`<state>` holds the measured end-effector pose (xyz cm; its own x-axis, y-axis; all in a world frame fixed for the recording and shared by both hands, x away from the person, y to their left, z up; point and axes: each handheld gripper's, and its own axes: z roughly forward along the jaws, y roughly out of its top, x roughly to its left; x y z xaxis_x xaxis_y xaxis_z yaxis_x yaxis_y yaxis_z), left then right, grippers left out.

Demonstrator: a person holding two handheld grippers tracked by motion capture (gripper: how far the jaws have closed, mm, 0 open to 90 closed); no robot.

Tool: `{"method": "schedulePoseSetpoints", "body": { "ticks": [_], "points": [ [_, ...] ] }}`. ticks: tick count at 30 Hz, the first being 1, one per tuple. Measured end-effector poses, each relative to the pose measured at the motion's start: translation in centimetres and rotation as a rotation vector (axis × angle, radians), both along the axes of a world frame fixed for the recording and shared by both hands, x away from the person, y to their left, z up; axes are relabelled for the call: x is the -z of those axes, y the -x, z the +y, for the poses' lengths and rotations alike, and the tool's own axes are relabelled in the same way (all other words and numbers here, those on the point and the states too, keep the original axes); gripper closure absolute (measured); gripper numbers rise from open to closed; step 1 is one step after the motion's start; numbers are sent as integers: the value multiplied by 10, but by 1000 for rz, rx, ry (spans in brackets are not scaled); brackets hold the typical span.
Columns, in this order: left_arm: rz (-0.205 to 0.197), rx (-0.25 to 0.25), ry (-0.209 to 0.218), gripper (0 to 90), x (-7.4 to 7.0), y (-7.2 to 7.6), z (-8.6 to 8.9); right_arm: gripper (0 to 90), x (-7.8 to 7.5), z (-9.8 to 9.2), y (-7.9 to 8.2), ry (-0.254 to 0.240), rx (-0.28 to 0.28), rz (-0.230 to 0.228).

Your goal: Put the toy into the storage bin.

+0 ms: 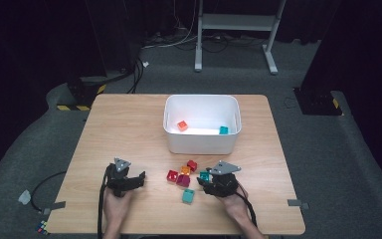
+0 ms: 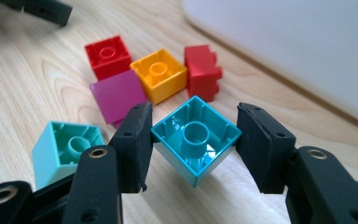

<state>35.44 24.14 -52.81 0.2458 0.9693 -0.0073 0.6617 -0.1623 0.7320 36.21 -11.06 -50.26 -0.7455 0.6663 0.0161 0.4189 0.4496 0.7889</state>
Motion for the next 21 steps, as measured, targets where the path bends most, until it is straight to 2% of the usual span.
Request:
{"method": "schedulePoseSetpoints", "body": {
  "ticks": [12, 21],
  "points": [
    [0, 2, -1, 153, 0, 0, 0, 471, -26, -20, -11, -62, 28, -12],
    [0, 2, -1, 153, 0, 0, 0, 471, -39, -31, -17, -80, 45, -30]
  ]
}}
